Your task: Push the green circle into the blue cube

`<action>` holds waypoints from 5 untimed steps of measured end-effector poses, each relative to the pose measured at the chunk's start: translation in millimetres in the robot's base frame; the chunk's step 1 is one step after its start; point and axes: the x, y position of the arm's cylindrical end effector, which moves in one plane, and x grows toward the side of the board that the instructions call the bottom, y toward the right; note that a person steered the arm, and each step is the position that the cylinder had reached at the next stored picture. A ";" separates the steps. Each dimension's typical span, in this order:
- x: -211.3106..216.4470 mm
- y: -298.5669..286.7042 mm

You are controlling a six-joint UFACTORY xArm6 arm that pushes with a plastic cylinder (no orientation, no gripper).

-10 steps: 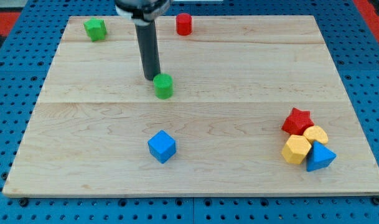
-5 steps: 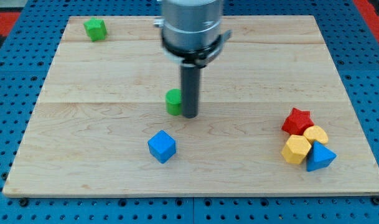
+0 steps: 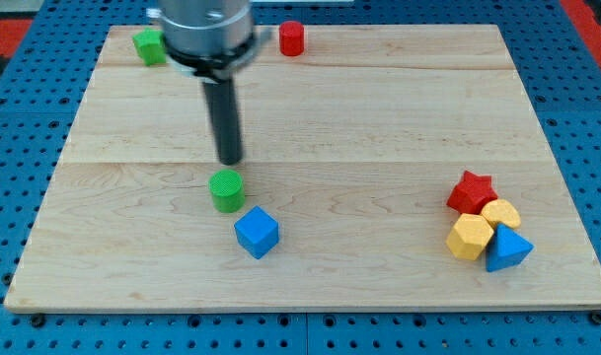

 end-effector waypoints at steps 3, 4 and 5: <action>60.6 47.7; 49.0 65.2; -35.2 79.4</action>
